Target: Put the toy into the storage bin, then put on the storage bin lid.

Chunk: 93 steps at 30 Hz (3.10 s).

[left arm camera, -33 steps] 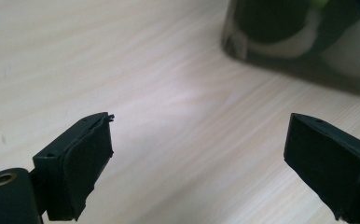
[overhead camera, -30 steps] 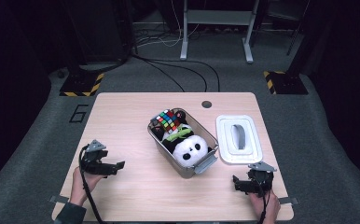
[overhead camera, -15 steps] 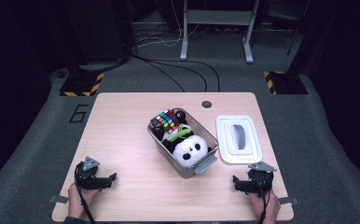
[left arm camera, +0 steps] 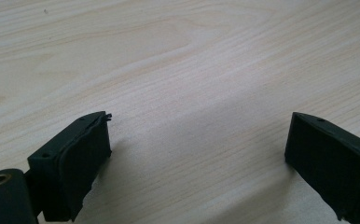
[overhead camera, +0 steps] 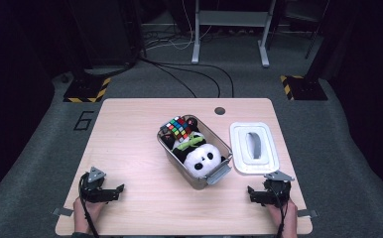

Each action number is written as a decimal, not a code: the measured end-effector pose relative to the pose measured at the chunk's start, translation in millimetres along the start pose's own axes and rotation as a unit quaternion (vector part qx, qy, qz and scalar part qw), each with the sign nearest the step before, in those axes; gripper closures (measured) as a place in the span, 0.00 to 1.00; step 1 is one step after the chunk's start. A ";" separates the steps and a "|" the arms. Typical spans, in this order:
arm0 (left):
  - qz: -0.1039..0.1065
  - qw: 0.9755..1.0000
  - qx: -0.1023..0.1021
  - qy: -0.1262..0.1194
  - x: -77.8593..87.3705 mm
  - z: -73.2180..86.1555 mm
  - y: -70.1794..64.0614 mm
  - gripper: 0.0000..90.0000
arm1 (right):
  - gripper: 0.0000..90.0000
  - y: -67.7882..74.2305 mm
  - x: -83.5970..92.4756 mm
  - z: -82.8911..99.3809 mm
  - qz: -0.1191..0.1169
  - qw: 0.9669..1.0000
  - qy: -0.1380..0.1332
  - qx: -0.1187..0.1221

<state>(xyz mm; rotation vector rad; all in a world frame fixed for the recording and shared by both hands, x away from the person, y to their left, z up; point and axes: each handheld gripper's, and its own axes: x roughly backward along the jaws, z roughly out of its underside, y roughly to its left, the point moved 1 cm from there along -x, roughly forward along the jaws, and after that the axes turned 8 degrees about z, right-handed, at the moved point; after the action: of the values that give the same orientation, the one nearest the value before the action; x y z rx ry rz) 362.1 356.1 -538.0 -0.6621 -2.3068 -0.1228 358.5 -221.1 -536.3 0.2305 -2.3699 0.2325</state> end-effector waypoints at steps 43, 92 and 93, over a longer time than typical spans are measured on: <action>0.001 1.000 -0.003 0.000 -0.6 -2.0 0.2 0.11 | 0.04 -19.6 -20.9 -92.8 0.004 1.000 0.027 -0.013; 0.003 1.000 -0.005 0.001 -0.7 -2.3 0.4 0.12 | 0.74 -37.7 -65.5 -147.8 0.037 0.998 0.024 -0.042; 0.003 1.000 -0.005 0.001 -0.7 -2.3 0.4 0.12 | 0.74 -36.9 -63.1 -148.9 0.032 0.998 0.023 -0.042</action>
<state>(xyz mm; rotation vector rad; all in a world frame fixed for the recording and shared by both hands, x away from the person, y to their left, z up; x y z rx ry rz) 364.2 355.5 -536.9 -0.6730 -2.3043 -0.1331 510.3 -216.0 -469.5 0.1071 -2.3376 0.1667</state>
